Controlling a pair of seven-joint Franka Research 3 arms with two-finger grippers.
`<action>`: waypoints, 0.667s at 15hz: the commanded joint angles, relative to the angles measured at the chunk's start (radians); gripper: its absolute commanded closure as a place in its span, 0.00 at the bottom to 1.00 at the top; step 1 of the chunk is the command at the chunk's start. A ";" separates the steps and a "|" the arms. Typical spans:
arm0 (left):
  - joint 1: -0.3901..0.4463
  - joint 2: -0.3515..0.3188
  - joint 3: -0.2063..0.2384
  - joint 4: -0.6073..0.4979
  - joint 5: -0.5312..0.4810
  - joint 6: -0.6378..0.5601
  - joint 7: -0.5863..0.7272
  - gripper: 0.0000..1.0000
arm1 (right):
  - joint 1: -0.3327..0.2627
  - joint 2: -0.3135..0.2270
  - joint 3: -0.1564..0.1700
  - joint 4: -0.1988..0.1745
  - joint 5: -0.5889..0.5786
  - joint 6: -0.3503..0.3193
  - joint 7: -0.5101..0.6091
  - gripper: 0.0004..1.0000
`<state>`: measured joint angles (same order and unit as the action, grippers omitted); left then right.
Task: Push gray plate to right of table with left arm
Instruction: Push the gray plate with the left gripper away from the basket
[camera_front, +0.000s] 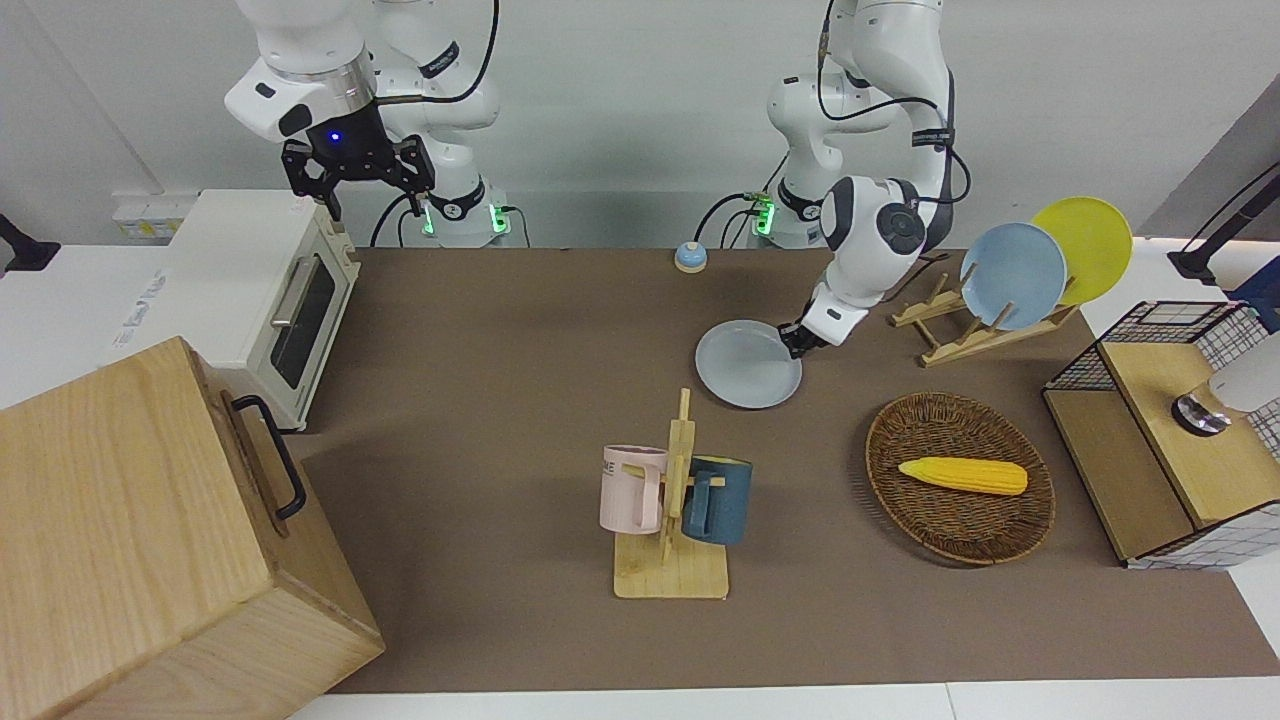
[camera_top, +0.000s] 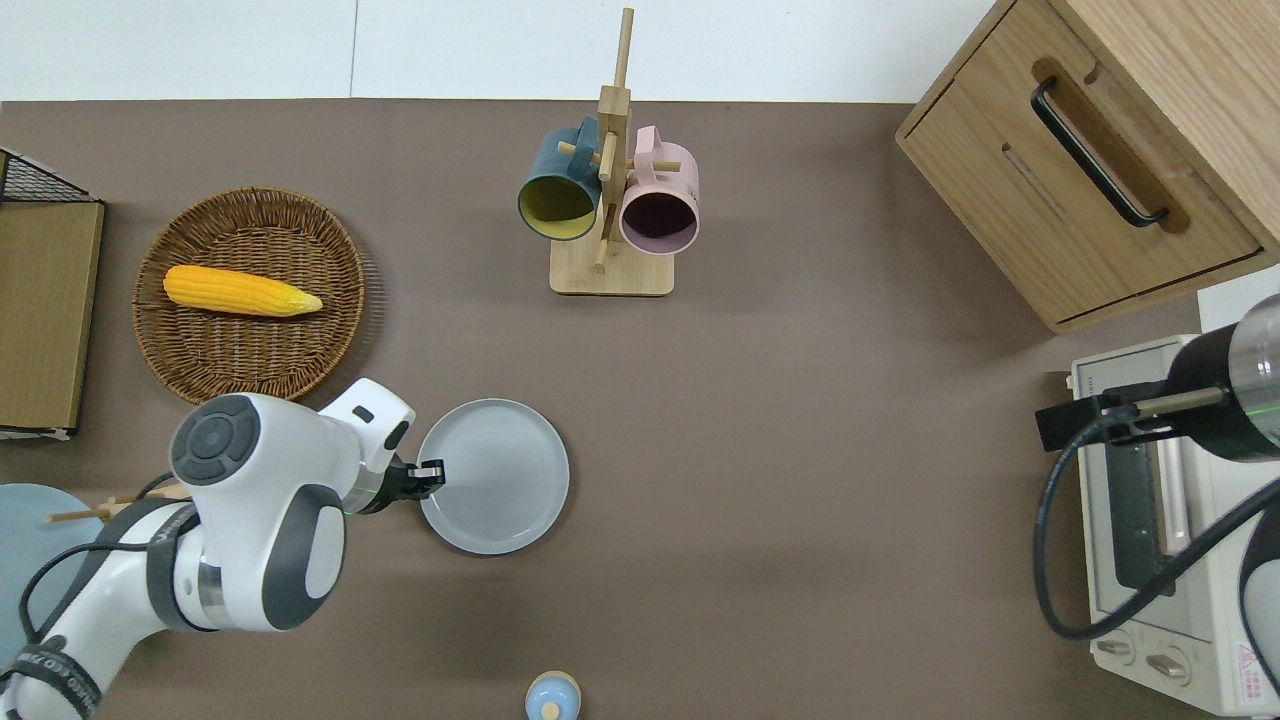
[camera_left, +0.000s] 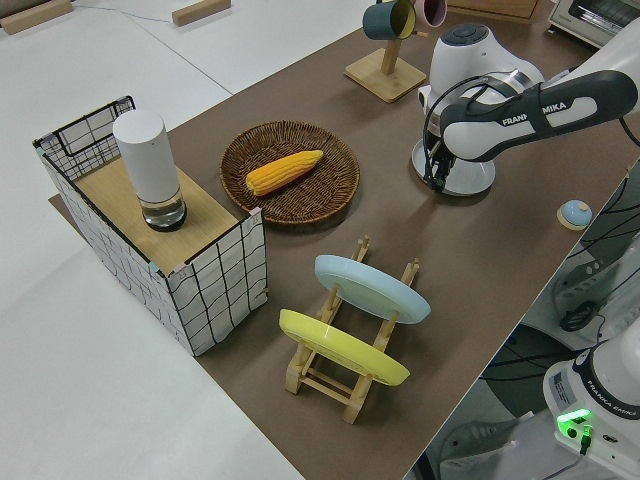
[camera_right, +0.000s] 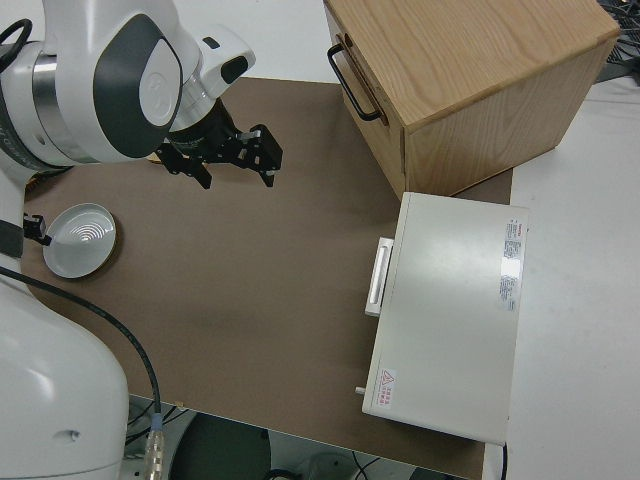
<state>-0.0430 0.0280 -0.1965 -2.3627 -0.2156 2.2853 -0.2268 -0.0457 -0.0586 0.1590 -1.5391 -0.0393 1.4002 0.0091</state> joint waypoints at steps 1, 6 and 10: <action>-0.130 0.041 0.006 -0.010 -0.011 0.086 -0.146 1.00 | -0.008 -0.010 0.005 -0.004 0.001 -0.012 -0.008 0.00; -0.267 0.105 0.006 0.011 -0.045 0.204 -0.310 1.00 | -0.008 -0.010 0.005 -0.004 0.001 -0.012 -0.008 0.00; -0.333 0.121 0.006 0.039 -0.050 0.226 -0.399 1.00 | -0.008 -0.010 0.005 -0.004 -0.001 -0.012 -0.008 0.00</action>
<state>-0.3116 0.0707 -0.1961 -2.3502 -0.2402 2.4560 -0.5629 -0.0457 -0.0586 0.1590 -1.5391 -0.0393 1.4002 0.0091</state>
